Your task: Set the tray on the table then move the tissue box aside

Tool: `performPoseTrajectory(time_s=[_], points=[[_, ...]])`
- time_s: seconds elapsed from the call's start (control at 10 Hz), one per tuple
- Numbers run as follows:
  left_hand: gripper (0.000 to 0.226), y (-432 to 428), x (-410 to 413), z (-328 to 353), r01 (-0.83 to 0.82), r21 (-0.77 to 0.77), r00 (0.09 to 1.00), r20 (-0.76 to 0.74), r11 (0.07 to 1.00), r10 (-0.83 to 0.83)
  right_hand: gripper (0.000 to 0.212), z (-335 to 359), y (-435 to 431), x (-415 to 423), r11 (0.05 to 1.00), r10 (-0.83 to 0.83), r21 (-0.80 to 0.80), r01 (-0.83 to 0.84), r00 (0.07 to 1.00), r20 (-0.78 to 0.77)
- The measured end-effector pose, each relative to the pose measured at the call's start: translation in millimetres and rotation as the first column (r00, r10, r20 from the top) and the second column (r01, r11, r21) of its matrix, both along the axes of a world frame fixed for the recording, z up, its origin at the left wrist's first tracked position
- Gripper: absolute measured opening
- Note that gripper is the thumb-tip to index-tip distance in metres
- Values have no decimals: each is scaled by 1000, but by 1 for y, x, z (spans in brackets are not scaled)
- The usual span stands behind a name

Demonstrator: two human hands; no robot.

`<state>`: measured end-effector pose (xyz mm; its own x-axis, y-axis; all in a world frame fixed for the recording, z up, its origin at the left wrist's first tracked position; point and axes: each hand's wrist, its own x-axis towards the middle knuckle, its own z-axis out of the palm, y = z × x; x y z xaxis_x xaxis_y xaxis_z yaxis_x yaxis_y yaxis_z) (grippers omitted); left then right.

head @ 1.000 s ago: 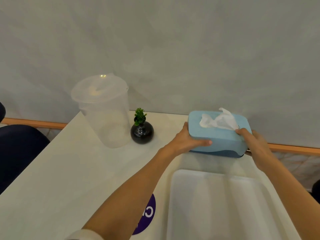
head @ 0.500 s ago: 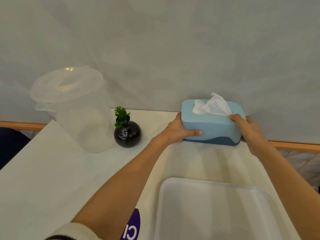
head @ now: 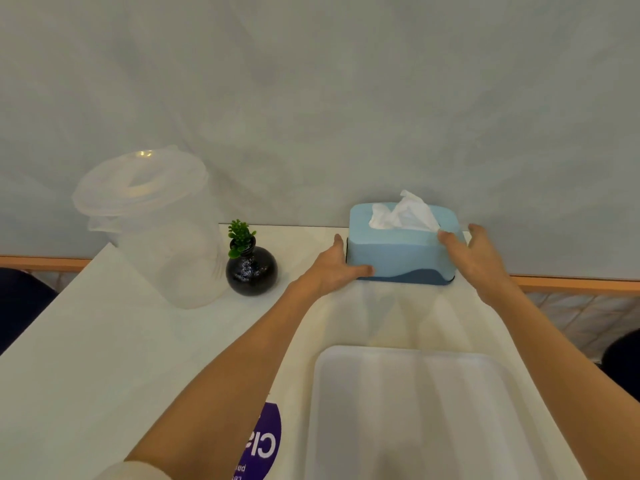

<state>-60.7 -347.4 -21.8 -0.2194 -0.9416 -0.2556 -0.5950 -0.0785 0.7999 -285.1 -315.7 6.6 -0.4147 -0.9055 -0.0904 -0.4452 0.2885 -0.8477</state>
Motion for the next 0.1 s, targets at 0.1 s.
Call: performPoseTrajectory(time_s=[0.1], points=[[85,22,8,17,-32,-54,995,94,998,37,69,13,20,12,1000,8,9,-6,969,-248]])
